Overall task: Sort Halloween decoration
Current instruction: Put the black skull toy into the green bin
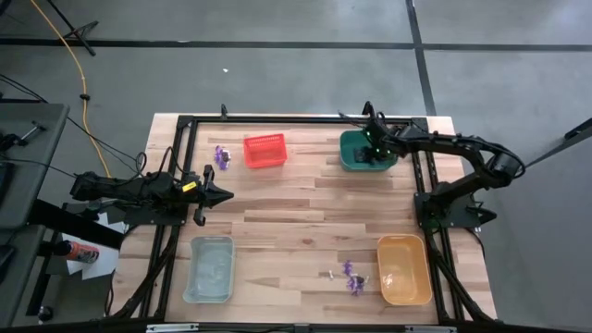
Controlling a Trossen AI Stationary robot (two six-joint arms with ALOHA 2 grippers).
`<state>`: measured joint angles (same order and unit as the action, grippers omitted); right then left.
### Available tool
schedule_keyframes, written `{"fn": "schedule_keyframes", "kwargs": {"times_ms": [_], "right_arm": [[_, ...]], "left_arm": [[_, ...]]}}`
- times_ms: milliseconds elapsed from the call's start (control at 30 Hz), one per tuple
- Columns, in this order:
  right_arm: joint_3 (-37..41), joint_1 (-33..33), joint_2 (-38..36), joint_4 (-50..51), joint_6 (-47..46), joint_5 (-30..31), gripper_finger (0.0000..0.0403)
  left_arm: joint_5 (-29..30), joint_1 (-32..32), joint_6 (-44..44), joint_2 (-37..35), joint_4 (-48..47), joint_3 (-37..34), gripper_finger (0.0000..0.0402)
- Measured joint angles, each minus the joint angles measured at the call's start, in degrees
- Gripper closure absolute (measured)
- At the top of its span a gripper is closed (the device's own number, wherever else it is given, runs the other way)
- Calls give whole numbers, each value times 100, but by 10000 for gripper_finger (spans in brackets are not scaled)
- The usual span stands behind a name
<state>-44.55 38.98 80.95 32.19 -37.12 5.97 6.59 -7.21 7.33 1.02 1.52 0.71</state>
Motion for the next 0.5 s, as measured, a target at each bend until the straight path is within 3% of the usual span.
{"fn": "schedule_keyframes", "kwargs": {"times_ms": [300,500], "right_arm": [[-2079,-16,-64,509,1862,-191,216],[-1935,-369,-856,-717,2592,-539,227]], "left_arm": [[0,-1,0,-2,0,0,401],[-1,-1,0,0,0,0,401]]}}
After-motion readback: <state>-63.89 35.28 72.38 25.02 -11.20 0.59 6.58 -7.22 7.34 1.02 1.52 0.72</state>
